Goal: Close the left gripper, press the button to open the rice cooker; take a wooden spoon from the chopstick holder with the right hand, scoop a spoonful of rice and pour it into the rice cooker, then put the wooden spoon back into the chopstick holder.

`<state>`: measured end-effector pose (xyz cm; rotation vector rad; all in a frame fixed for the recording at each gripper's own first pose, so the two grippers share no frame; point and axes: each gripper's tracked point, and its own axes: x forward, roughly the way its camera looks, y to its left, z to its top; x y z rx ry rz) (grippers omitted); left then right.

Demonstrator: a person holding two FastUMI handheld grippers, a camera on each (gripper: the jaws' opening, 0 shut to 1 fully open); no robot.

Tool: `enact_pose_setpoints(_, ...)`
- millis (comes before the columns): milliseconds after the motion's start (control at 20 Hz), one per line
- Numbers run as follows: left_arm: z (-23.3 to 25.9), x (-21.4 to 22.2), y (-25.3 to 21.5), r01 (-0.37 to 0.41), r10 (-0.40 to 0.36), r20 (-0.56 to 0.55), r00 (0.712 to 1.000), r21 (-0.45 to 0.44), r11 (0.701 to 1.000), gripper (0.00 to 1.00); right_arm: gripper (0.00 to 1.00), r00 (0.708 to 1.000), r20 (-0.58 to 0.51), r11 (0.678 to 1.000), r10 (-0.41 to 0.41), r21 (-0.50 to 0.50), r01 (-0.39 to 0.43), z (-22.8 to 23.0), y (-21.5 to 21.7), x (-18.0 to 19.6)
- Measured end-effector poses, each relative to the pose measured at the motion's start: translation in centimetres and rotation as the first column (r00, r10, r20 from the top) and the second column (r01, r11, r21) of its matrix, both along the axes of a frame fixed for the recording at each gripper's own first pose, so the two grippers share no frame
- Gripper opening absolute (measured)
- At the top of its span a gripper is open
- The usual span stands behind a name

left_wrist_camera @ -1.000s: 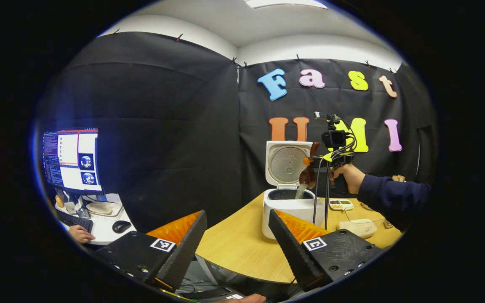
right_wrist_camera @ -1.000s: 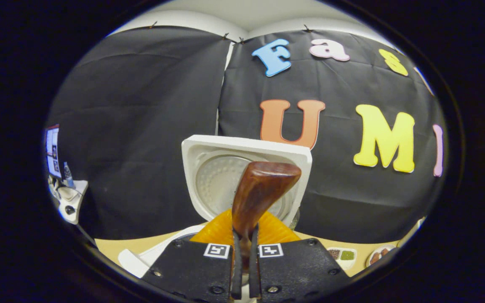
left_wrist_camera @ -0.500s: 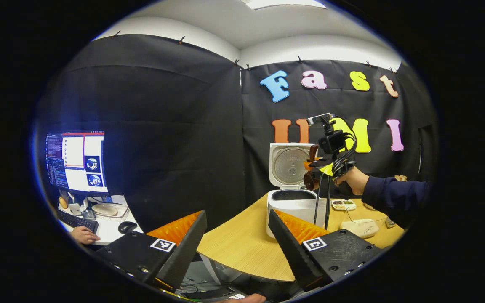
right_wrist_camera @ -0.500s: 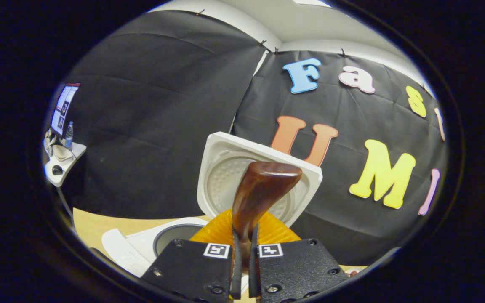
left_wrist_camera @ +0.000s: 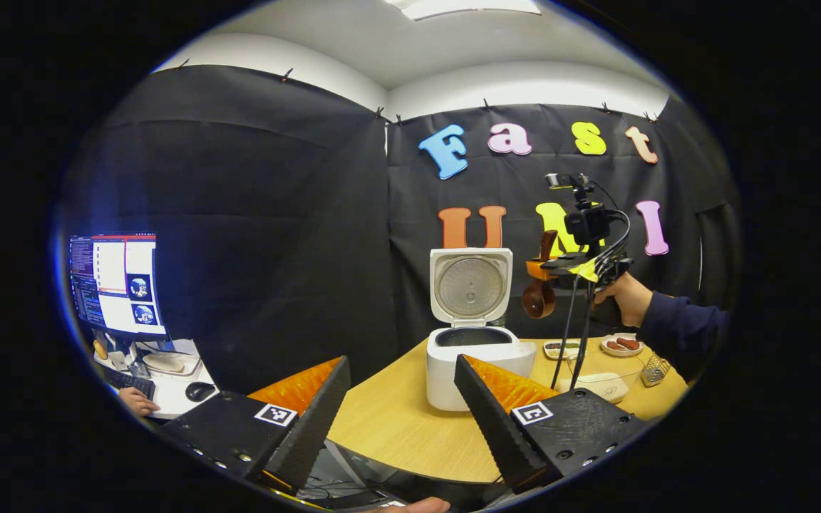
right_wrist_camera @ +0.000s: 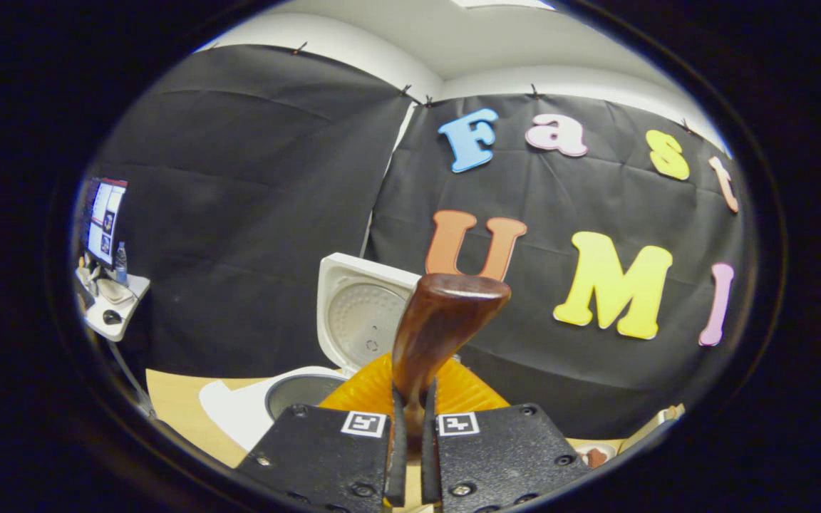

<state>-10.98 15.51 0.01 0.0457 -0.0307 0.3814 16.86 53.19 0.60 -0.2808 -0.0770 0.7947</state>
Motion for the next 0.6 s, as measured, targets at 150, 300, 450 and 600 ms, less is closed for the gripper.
enact_pose_setpoints(150,0.2,1.4,-2.1,0.038,-0.038,0.005,0.999,0.007,0.999,0.94,0.13,1.0,-0.021,0.999,-0.008,0.033,0.009,0.9,-5.0,-0.8)
enact_pose_setpoints(300,0.4,3.4,-3.5,0.072,-0.072,0.005,0.997,0.016,0.997,0.94,0.14,0.999,0.004,0.997,-0.033,0.065,0.032,2.7,-10.4,-2.0)
enact_pose_setpoints(450,0.9,5.1,-5.3,0.106,-0.107,0.013,0.994,0.024,0.994,0.94,0.14,0.995,0.025,0.991,-0.092,0.103,0.089,3.3,-15.6,-2.6)
enact_pose_setpoints(600,1.5,7.0,-7.7,0.152,-0.153,0.028,0.988,0.039,0.988,0.94,0.14,0.983,0.007,0.974,-0.186,0.132,0.183,3.0,-20.5,-2.9)
